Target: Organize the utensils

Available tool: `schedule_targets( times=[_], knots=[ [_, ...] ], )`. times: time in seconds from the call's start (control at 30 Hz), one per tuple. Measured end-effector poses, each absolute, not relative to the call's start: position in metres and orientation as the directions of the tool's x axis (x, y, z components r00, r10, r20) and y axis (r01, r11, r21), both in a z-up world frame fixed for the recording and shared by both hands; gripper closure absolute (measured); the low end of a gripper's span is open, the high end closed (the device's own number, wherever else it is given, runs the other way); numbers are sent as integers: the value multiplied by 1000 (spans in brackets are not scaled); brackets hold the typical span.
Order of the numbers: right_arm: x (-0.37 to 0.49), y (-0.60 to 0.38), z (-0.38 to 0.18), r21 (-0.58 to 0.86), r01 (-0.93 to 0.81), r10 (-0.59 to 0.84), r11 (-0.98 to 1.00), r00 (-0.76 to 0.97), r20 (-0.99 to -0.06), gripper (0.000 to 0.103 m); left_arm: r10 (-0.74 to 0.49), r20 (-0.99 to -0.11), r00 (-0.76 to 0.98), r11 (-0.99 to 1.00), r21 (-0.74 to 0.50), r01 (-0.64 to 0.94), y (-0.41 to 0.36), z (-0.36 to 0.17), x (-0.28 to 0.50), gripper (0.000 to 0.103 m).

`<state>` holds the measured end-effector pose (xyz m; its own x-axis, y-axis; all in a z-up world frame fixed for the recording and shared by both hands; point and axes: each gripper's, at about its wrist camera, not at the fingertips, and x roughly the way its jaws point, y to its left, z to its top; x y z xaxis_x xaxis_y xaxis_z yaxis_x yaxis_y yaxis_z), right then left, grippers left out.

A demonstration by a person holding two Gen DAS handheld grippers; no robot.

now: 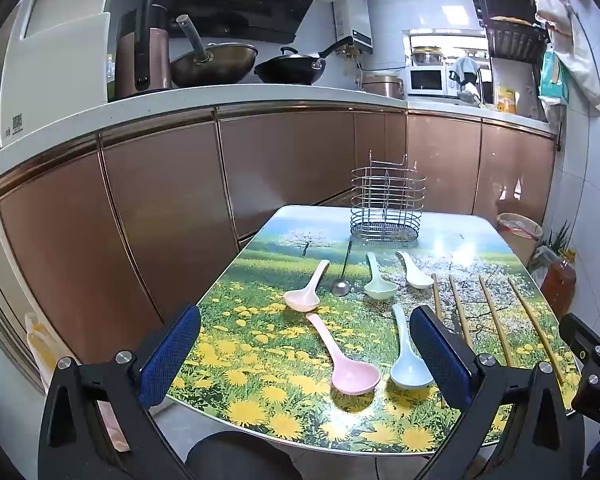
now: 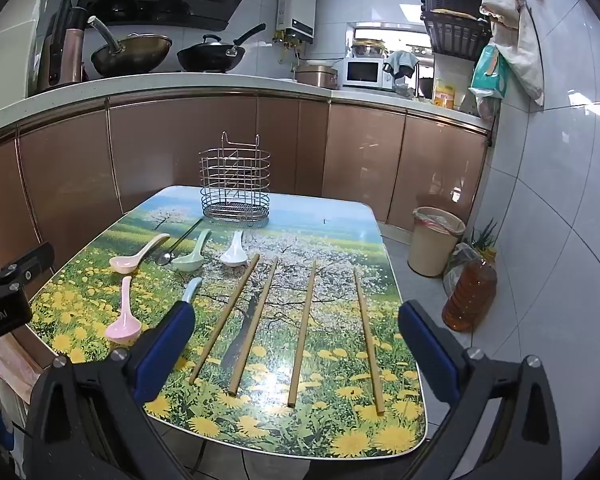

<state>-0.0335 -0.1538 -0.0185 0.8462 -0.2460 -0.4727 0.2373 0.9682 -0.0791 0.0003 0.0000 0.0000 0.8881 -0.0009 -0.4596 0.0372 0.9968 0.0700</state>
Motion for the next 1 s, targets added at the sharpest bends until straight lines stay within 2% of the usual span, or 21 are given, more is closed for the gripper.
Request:
schedule_targets(
  times=[1.0],
  knots=[
    [-31,-157,-22,-78,240,-248,968,845,-474,1,-11,-472,881,998,55,42,2,-6,4,0]
  ],
)
